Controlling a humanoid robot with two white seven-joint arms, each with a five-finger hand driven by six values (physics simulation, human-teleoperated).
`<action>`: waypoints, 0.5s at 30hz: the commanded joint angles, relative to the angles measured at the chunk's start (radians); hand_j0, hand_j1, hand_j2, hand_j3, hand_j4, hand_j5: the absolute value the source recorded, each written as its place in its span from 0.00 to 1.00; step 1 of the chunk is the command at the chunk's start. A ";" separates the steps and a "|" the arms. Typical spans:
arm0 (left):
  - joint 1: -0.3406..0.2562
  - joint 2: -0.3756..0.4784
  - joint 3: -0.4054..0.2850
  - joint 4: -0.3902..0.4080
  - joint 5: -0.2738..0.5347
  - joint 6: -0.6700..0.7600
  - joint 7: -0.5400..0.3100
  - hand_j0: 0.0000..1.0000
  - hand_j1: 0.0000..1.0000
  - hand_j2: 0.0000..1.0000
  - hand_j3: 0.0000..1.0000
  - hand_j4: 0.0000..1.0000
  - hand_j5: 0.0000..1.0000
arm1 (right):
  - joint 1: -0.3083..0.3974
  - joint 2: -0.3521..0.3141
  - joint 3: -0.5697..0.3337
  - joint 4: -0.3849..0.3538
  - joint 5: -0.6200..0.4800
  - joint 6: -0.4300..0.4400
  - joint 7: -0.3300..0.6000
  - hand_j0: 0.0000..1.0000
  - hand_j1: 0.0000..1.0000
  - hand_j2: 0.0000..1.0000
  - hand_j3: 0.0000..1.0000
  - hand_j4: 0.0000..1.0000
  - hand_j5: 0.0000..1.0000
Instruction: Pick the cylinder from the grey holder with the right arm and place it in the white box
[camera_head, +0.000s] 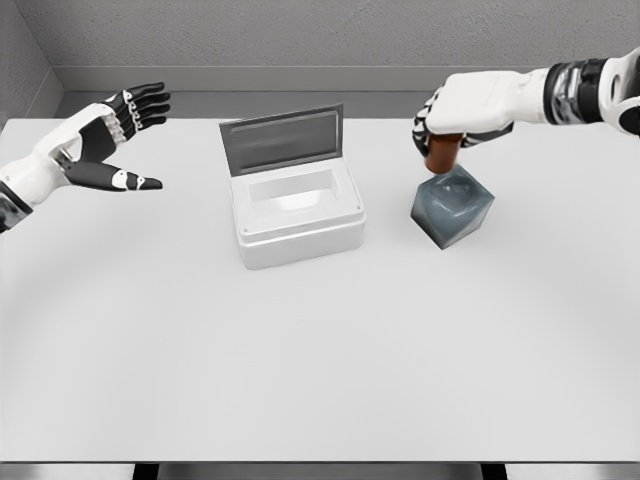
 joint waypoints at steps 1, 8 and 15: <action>0.000 -0.007 0.000 0.000 0.006 0.000 0.000 1.00 1.00 1.00 1.00 1.00 1.00 | 0.000 0.020 -0.001 0.003 -0.004 0.002 0.000 0.49 0.49 0.49 0.49 0.49 0.49; -0.002 -0.007 0.002 0.003 0.006 -0.001 0.000 1.00 1.00 1.00 1.00 1.00 1.00 | -0.005 0.070 0.002 0.006 -0.002 0.002 0.000 0.49 0.49 0.49 0.49 0.49 0.49; -0.003 -0.007 0.002 0.007 0.006 -0.001 0.000 1.00 1.00 1.00 1.00 1.00 1.00 | -0.015 0.141 0.008 0.054 0.004 0.002 0.000 0.49 0.49 0.49 0.49 0.49 0.49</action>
